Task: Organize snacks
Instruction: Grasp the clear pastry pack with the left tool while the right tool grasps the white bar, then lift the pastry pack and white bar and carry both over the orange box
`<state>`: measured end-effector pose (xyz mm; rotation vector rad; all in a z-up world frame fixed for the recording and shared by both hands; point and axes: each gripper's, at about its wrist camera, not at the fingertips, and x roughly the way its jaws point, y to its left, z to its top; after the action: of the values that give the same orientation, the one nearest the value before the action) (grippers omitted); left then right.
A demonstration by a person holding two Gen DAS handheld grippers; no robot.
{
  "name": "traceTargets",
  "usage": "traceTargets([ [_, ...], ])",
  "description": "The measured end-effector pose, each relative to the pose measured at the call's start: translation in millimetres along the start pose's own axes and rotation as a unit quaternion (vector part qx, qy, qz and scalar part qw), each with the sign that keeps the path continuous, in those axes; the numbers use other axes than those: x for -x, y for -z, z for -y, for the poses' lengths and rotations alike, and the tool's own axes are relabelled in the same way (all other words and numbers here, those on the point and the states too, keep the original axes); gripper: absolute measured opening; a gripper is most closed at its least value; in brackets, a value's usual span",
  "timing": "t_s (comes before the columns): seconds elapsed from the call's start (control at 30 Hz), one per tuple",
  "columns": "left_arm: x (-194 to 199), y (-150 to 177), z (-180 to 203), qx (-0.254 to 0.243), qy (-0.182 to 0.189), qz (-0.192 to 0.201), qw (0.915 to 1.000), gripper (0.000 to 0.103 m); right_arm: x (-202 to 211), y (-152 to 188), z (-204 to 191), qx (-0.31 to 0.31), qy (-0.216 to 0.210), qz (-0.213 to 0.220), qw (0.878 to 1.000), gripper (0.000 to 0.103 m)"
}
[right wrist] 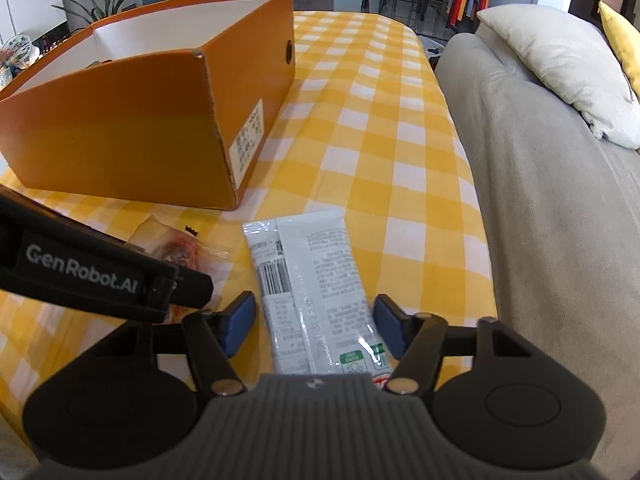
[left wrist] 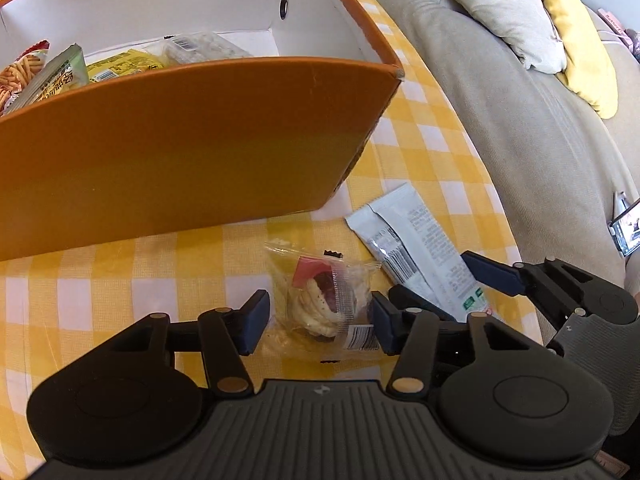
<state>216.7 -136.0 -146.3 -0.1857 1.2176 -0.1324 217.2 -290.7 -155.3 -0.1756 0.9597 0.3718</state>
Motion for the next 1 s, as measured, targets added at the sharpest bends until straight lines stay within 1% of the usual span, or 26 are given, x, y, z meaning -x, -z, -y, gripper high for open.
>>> traceTargets([
  [0.03,-0.4,-1.2,-0.4,0.0,0.0,-0.001,1.0,0.058,0.5,0.1,-1.0,0.002,-0.002,0.0,1.0,0.055],
  [0.07,-0.1,-1.4,-1.2,-0.002,0.0,-0.002,1.0,0.054,0.8,0.1,-2.1,0.004,-0.002,-0.001,1.0,0.052],
  [0.1,0.0,-2.1,-1.7,-0.003,-0.003,-0.003,1.0,0.051,1.2,-0.1,-2.7,0.005,-0.003,-0.002,1.0,0.052],
  [0.2,3.1,-1.8,-7.8,0.002,-0.005,-0.009,0.9999,0.049,1.2,-0.9,-3.1,0.002,0.0,-0.008,1.0,0.05],
  [0.33,10.7,3.8,-19.0,-0.004,-0.015,-0.007,0.9998,0.049,3.0,-0.9,-5.7,-0.008,0.005,-0.021,1.0,0.049],
  [0.47,20.1,13.0,-35.1,-0.006,-0.023,-0.013,0.9996,0.048,5.1,-2.6,-4.7,-0.043,0.003,-0.041,0.998,0.048],
  [0.57,28.3,20.1,-40.5,-0.022,-0.031,-0.012,0.9992,0.048,8.4,-1.6,-6.3,-0.069,0.005,-0.058,0.996,0.048],
  [0.67,34.6,27.9,-44.1,-0.034,-0.029,-0.012,0.9989,0.048,13.8,2.4,-13.4,-0.085,0.01,-0.072,0.994,0.047],
  [0.9,44.4,43.7,-58.4,-0.031,-0.024,-0.015,0.9991,0.047,27.6,11.4,-22.8,-0.151,-0.017,-0.095,0.984,0.046],
  [1.0,49.4,48.2,-64.7,-0.027,-0.018,-0.01,0.9994,0.047,33.2,13.7,-31.0,-0.163,-0.024,-0.1,0.981,0.046],
])
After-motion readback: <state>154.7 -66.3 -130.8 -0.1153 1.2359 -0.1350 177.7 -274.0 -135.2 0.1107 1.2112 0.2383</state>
